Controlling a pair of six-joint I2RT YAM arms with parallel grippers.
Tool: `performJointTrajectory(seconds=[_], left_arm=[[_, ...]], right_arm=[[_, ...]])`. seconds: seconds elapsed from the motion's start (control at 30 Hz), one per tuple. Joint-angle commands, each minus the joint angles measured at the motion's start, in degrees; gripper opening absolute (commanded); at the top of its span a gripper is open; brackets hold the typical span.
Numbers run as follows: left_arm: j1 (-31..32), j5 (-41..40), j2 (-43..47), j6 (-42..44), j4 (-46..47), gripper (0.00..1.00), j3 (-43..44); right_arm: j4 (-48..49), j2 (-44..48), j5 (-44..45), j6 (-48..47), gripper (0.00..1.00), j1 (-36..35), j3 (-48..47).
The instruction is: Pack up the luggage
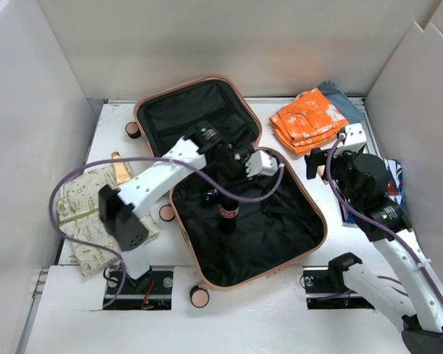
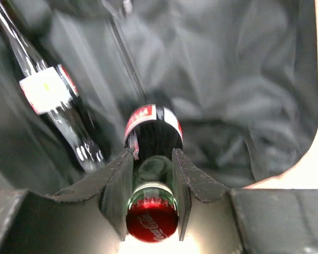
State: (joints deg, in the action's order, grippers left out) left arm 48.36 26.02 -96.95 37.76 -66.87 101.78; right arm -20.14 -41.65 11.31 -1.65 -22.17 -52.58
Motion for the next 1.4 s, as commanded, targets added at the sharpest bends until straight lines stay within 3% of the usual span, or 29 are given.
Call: performJointTrajectory(seconds=[0.0, 0.23, 0.77, 0.8, 0.93, 1.1, 1.27, 1.37], left_arm=[[0.8, 2.0, -9.5, -2.7, 2.0, 0.0, 4.7], [1.9, 0.1, -17.2, -6.0, 14.3, 0.0, 7.1], [5.9, -6.4, -22.0, -1.5, 31.9, 0.01, -6.7], [5.9, -7.3, -22.0, -2.2, 32.5, 0.21, -6.7], [5.9, -6.7, -22.0, -3.6, 32.4, 0.68, -4.3], [5.9, -6.7, -22.0, -8.7, 28.2, 0.87, 7.7], [4.0, -9.7, -19.1, -13.5, 23.6, 0.9, 21.7], [0.0, -12.6, -12.9, -16.9, 25.0, 0.93, 22.3]], right_arm=[[1.2, 0.2, 0.3, 1.5, 0.95, 0.2, 0.4], [-0.5, 3.2, 3.4, 2.0, 0.95, 0.2, 0.9], [-3.1, 5.6, 8.4, 0.3, 0.96, 0.2, 0.9], [-3.1, 5.0, 8.4, -0.2, 0.96, 0.2, 0.9], [-3.1, 4.3, 7.8, -0.7, 0.97, 0.2, -0.2], [-3.1, 3.2, 7.2, -2.7, 0.99, 0.2, -2.4], [-3.8, -0.7, 2.5, -5.6, 1.0, 0.2, -6.5], [-5.9, -5.9, -0.6, -8.5, 1.0, 0.9, -9.3]])
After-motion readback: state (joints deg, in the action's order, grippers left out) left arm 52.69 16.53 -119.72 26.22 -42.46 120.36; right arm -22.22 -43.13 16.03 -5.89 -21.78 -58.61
